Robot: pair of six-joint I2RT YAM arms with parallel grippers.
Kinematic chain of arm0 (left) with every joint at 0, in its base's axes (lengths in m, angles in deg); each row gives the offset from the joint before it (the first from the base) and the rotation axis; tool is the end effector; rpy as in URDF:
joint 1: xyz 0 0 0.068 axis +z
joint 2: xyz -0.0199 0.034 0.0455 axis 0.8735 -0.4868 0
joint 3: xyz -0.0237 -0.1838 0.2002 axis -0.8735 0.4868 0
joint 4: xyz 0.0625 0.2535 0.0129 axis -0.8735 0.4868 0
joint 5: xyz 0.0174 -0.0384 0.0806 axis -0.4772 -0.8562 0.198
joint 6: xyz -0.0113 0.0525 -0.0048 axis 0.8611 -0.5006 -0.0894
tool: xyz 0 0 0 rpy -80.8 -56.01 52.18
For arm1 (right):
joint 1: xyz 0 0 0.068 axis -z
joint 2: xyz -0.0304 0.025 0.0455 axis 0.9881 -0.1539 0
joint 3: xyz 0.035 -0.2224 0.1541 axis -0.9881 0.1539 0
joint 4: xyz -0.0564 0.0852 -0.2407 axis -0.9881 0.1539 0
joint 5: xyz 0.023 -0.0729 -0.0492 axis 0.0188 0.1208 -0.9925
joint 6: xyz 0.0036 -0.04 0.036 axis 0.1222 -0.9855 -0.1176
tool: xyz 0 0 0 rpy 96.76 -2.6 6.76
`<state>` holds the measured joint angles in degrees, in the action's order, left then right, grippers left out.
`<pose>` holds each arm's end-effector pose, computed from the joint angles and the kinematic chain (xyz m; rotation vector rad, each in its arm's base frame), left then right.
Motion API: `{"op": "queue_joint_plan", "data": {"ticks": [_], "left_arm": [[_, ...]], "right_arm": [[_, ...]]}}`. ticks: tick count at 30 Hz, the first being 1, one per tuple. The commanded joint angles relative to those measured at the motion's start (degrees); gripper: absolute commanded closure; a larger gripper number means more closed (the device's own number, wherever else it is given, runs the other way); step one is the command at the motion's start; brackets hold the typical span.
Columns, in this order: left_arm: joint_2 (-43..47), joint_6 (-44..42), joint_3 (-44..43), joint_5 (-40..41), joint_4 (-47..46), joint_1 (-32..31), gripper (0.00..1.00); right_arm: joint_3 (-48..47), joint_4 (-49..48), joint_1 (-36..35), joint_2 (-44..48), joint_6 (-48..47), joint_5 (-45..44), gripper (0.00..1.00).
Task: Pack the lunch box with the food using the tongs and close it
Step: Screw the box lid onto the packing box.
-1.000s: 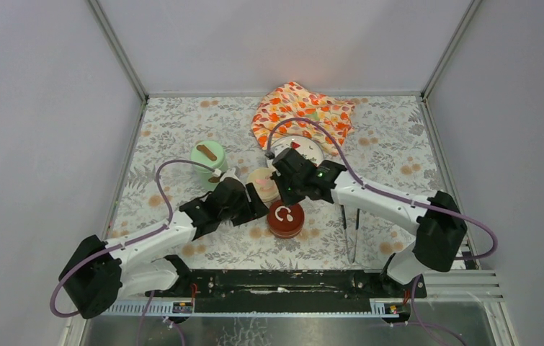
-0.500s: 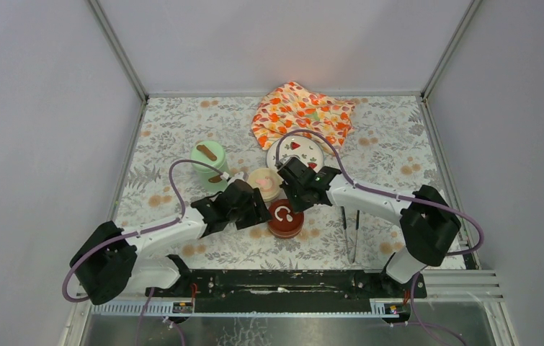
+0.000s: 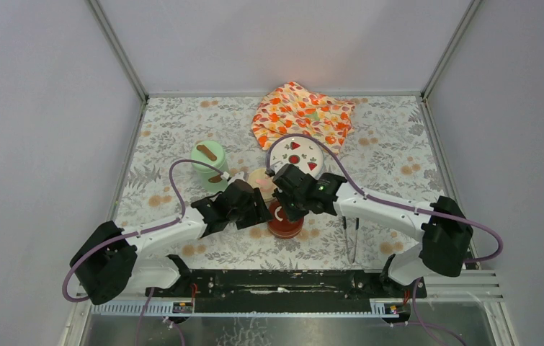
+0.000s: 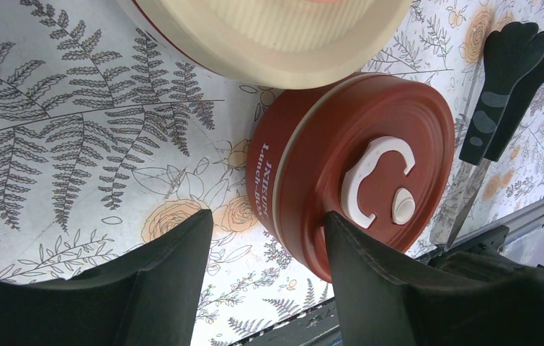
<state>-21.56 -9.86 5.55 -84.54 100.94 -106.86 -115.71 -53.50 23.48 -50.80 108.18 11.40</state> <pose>0.1633 -0.1688 0.1763 -0.2732 2.5873 -0.7535 0.1721 0.2667 0.2541 -0.8257 2.4408 0.4319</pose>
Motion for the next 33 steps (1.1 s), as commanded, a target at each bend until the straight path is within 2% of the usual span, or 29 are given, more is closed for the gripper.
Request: {"op": "queue_joint_plan", "data": {"ticks": [1,8,11,17,20,23,26,33], "left_arm": [[-0.2,-0.6,-1.3,0.0,-2.6,-0.2,0.35],[-0.4,-0.6,-1.3,0.0,-2.8,-0.2,0.35],[-0.6,-0.4,-1.3,0.0,-2.9,-0.2,0.35],[0.1,-0.5,-1.6,0.0,-2.6,-0.3,0.35],[0.6,-0.6,-2.2,0.2,-1.8,-0.4,0.35],[0.8,-1.0,-3.5,0.7,-0.6,-0.8,0.35],[0.8,-1.3,-4.9,1.4,0.7,-1.4,0.35],[-1.8,-2.8,-8.0,2.9,3.8,-1.9,0.39]], "right_arm": [[-0.8,-1.0,-1.3,0.1,1.0,2.2,0.94],[4.1,-6.3,-1.3,-6.8,2.1,7.6,0.95],[4.4,-6.0,-1.3,-8.8,2.0,6.9,0.95],[2.0,-3.0,-1.2,-3.2,0.8,1.5,0.93],[1.4,-2.6,0.2,1.3,-0.4,-1.0,0.85],[2.8,-4.0,5.3,5.0,-2.1,0.7,0.79],[4.6,-6.1,9.7,6.8,-4.5,2.8,0.66],[5.9,-11.5,14.3,3.3,-7.9,8.9,0.61]]}}
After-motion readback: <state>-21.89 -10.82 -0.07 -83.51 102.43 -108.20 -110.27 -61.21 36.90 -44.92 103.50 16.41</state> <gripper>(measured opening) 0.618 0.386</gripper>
